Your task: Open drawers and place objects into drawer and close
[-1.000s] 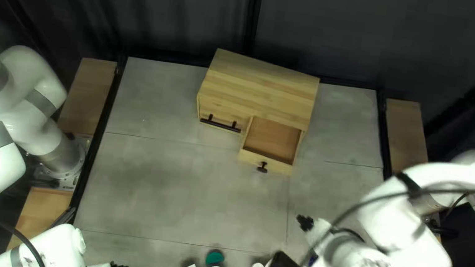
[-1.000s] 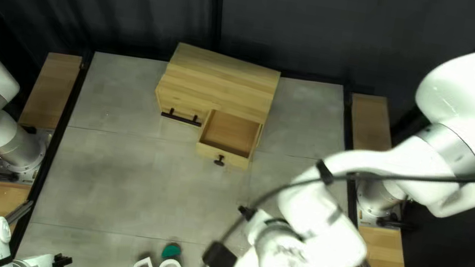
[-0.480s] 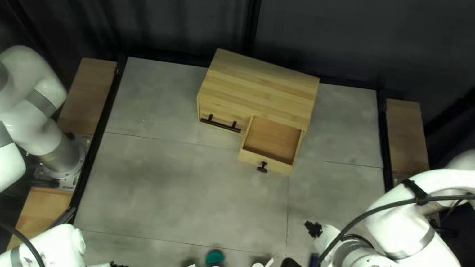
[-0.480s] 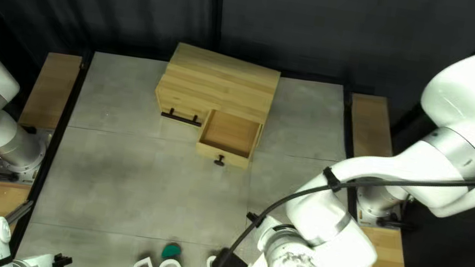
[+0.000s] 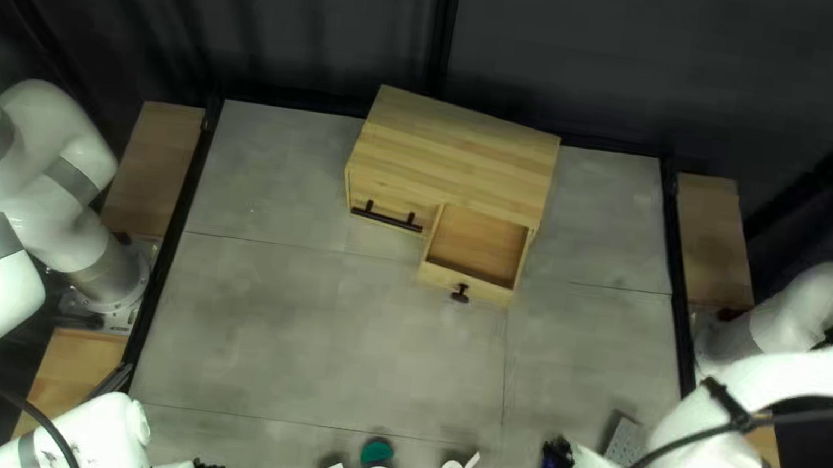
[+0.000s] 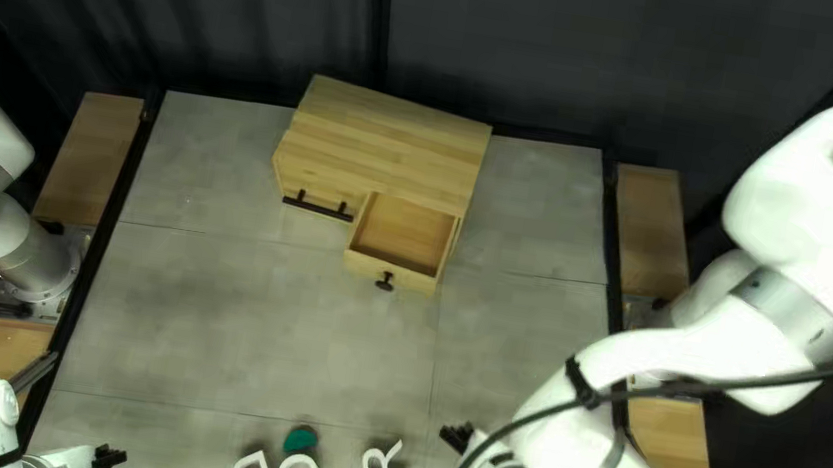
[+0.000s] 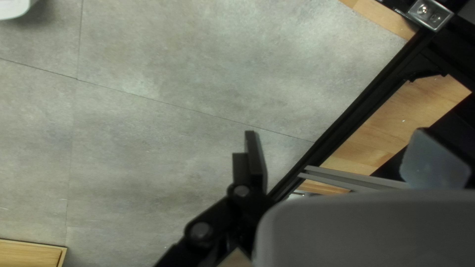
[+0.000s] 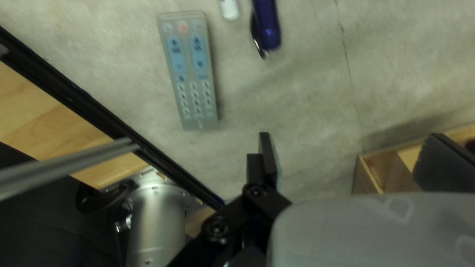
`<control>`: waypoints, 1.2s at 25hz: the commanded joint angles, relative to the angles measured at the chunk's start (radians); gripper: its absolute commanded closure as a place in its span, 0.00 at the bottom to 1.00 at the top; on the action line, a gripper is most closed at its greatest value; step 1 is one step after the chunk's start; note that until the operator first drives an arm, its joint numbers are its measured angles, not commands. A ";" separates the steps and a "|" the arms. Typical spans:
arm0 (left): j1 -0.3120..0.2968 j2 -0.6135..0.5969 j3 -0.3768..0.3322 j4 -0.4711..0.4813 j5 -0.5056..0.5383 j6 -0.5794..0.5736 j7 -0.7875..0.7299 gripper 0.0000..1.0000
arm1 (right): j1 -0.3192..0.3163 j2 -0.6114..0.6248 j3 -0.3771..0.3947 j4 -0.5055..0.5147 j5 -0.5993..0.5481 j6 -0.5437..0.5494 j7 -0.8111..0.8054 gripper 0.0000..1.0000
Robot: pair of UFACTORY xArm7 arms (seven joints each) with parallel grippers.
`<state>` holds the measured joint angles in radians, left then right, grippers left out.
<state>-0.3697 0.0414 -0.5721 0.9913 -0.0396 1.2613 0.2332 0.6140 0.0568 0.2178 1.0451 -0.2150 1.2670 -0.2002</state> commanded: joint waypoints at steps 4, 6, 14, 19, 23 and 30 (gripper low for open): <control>0.000 0.000 0.000 0.000 0.000 0.000 0.000 0.00 | 0.033 0.035 0.033 -0.112 0.045 -0.139 0.063 0.00; 0.000 0.000 0.000 0.000 0.000 0.000 0.000 0.00 | 0.036 0.034 0.036 -0.144 0.048 -0.171 0.073 0.00; 0.000 0.000 0.000 0.000 0.000 0.000 0.000 0.00 | 0.027 0.031 0.031 -0.248 0.050 -0.277 0.055 0.00; 0.000 0.000 0.000 0.000 0.000 0.000 0.000 0.00 | 0.025 0.029 0.033 -0.306 0.059 -0.358 0.042 0.00; 0.000 0.000 0.000 0.000 0.000 0.000 0.000 0.00 | 0.021 0.032 0.031 -0.333 0.062 -0.402 0.026 0.00; 0.000 0.000 0.000 0.000 0.000 0.000 0.000 0.00 | 0.008 0.045 0.024 -0.365 0.060 -0.470 -0.023 0.00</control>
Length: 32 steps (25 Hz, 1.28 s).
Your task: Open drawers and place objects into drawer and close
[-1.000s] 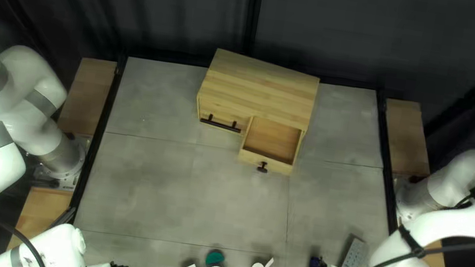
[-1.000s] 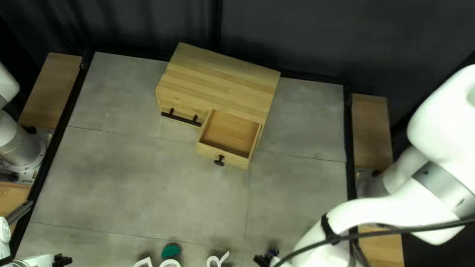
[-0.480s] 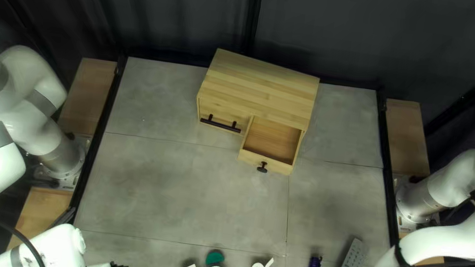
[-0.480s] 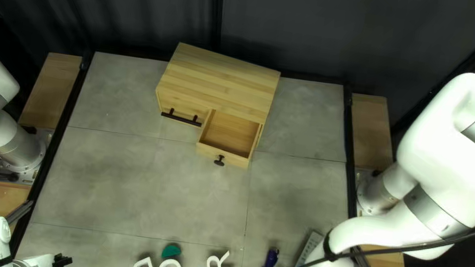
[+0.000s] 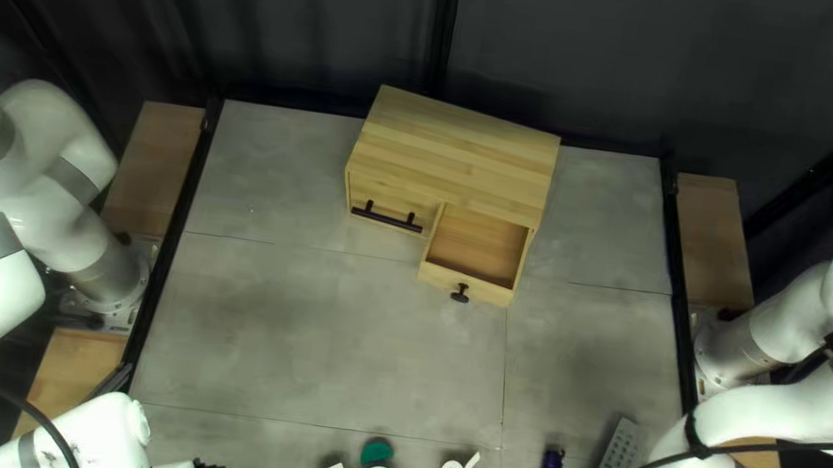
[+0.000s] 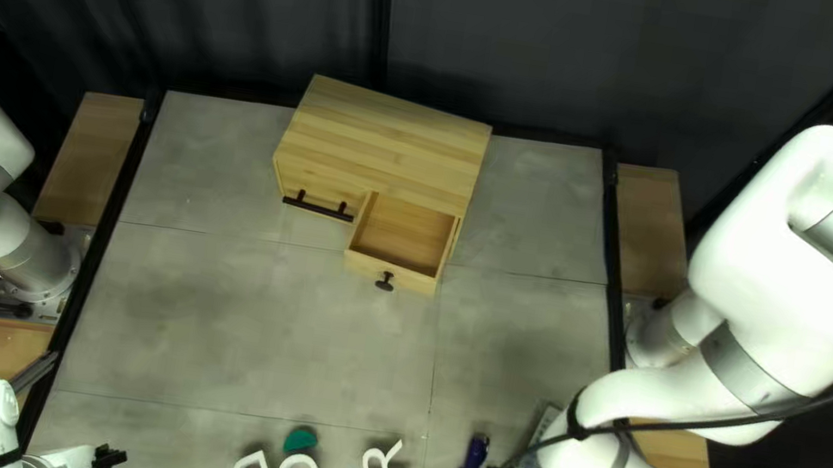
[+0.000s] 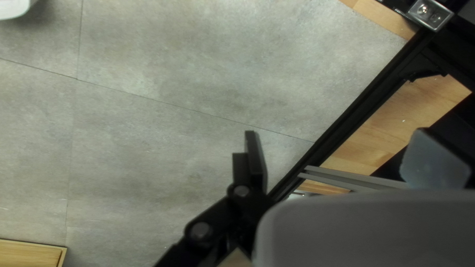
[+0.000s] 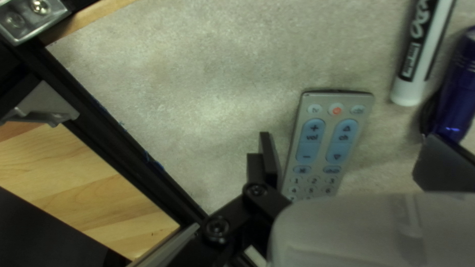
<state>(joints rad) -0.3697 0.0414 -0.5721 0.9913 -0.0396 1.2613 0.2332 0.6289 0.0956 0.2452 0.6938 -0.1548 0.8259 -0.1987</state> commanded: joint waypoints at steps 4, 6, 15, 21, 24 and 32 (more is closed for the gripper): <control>0.000 0.000 0.000 0.000 0.000 0.000 0.000 0.00 | -0.011 0.008 -0.004 -0.023 0.004 -0.051 -0.050 0.00; 0.000 0.000 0.000 0.000 0.000 0.000 0.000 0.00 | -0.014 0.009 -0.004 -0.027 0.009 -0.062 -0.064 0.00; 0.000 0.000 0.000 0.000 0.000 0.000 0.000 0.00 | -0.022 0.027 -0.006 -0.038 0.022 -0.106 -0.106 0.02; 0.000 0.000 0.000 0.000 0.000 0.000 0.000 0.00 | -0.028 0.027 -0.010 -0.037 0.029 -0.101 -0.105 0.11; 0.000 0.000 0.000 0.000 0.000 0.000 0.000 0.00 | -0.029 0.028 -0.012 -0.037 0.029 -0.099 -0.100 0.65; 0.000 0.000 0.000 0.000 0.000 0.000 0.000 0.00 | -0.022 0.012 -0.010 -0.046 0.027 -0.089 -0.067 0.96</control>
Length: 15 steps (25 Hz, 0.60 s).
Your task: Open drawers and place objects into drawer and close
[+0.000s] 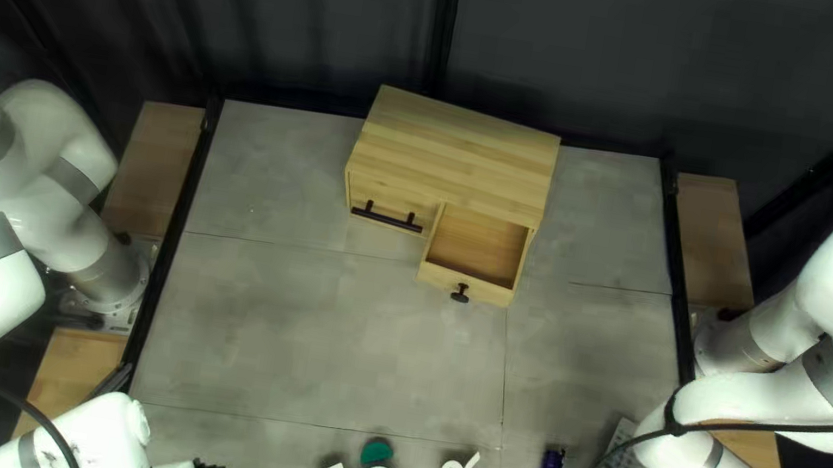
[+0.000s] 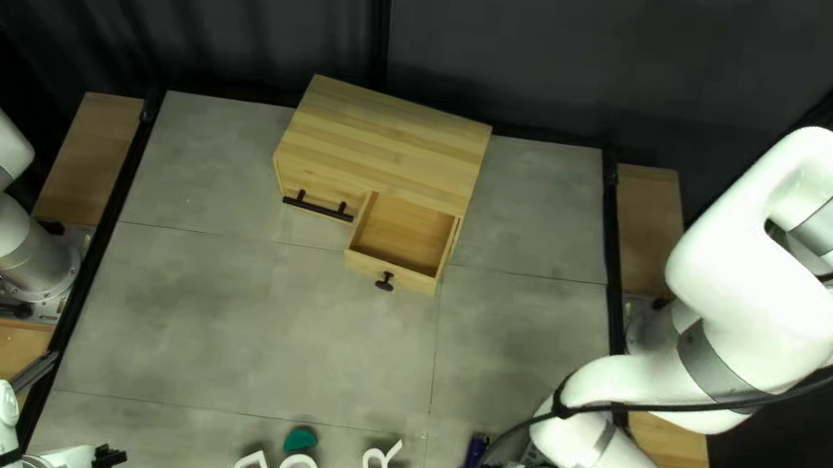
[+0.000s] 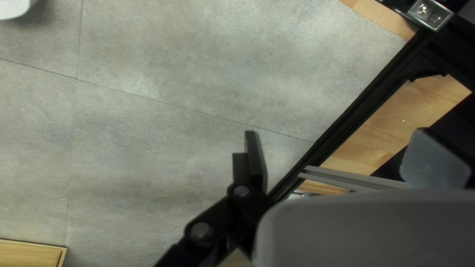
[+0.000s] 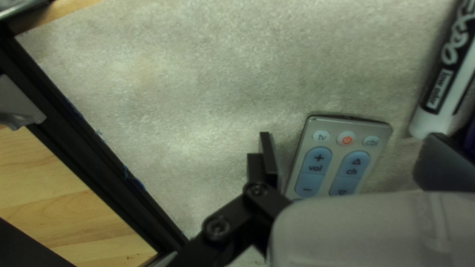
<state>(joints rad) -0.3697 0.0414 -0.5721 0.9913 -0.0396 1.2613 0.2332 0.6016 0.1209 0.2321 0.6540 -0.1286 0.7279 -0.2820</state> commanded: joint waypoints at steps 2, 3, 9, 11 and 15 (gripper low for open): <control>0.000 0.000 0.000 0.000 0.000 0.000 0.000 0.00 | 0.007 -0.021 0.004 -0.008 0.000 0.015 0.028 0.96; 0.000 0.000 0.000 0.000 0.000 0.000 0.000 0.00 | 0.006 -0.034 0.004 -0.007 0.003 0.029 0.028 0.97; 0.000 0.000 0.000 0.000 0.000 0.000 0.000 0.00 | -0.008 -0.188 -0.014 0.035 0.022 0.214 -0.019 0.99; 0.000 0.000 0.000 0.000 0.000 0.000 0.000 0.00 | -0.022 -0.256 -0.034 0.048 0.007 0.279 -0.054 1.00; 0.000 0.000 0.000 0.000 0.000 0.000 0.000 0.00 | -0.070 -0.364 -0.098 0.107 -0.060 0.393 -0.196 1.00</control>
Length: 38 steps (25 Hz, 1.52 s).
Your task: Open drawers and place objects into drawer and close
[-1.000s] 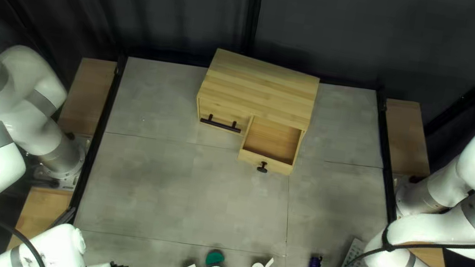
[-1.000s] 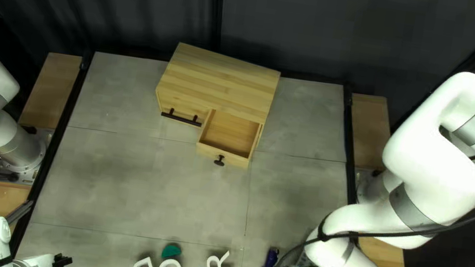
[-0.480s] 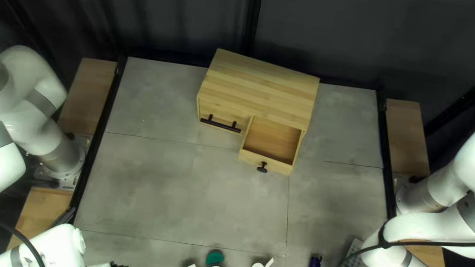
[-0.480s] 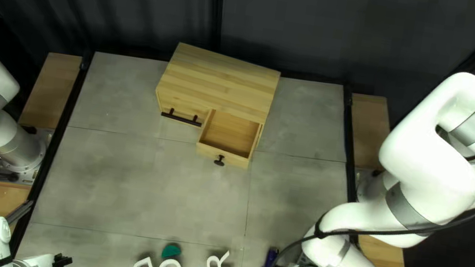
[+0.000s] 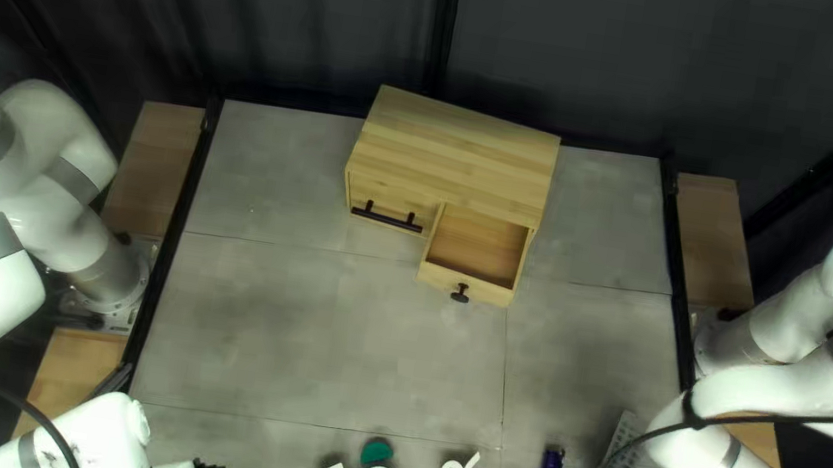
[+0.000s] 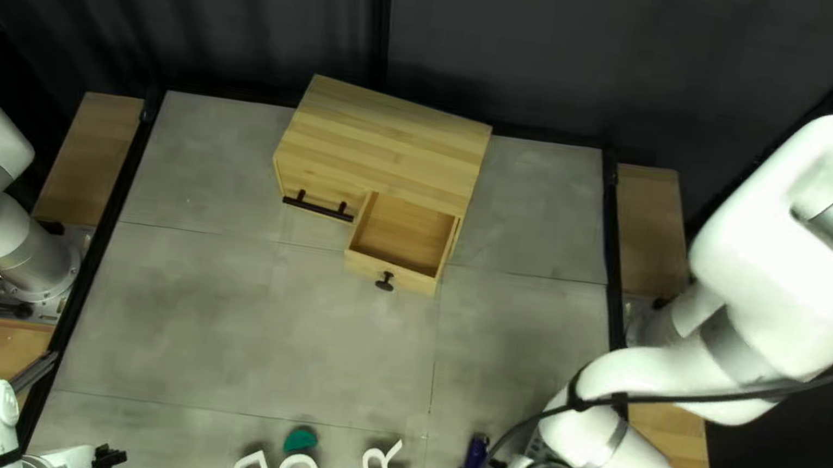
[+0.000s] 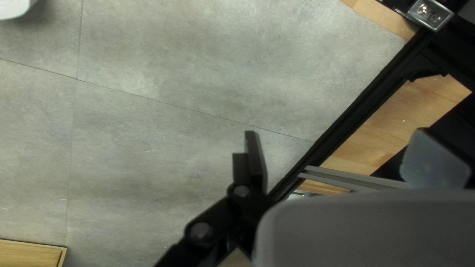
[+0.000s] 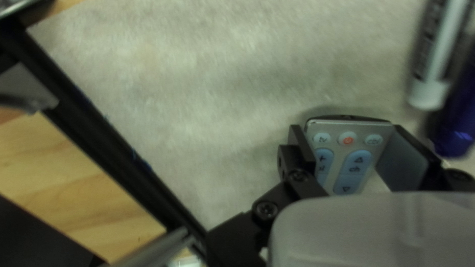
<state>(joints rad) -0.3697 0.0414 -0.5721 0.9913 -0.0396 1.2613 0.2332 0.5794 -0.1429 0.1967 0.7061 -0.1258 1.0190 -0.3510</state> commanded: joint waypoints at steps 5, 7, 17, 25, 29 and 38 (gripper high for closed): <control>0.000 0.000 0.000 0.000 0.000 0.000 0.000 0.00 | -0.122 -0.133 -0.172 0.160 -0.146 0.164 -0.372 1.00; 0.000 0.000 0.000 0.000 0.000 0.000 0.000 0.00 | -0.148 -0.121 -0.217 0.195 -0.158 0.156 -0.458 1.00; 0.000 0.000 0.000 0.000 0.000 0.000 0.000 0.00 | -0.256 0.040 -0.425 0.393 -0.014 -0.013 -0.809 1.00; 0.000 0.000 0.000 0.000 0.000 0.000 0.000 0.00 | -0.272 0.105 -0.454 0.404 0.114 -0.119 -0.900 1.00; 0.000 0.000 0.000 0.000 0.000 0.000 0.000 0.00 | -0.274 0.104 -0.458 0.387 0.142 -0.140 -0.927 1.00; 0.000 0.000 0.000 0.000 0.000 0.000 0.000 0.00 | -0.278 0.100 -0.467 0.350 0.195 -0.173 -0.986 1.00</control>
<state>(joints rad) -0.3697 0.0414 -0.5721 0.9913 -0.0396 1.2613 0.2332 0.3037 -0.0454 -0.2663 1.0614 0.0560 0.8509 -1.3157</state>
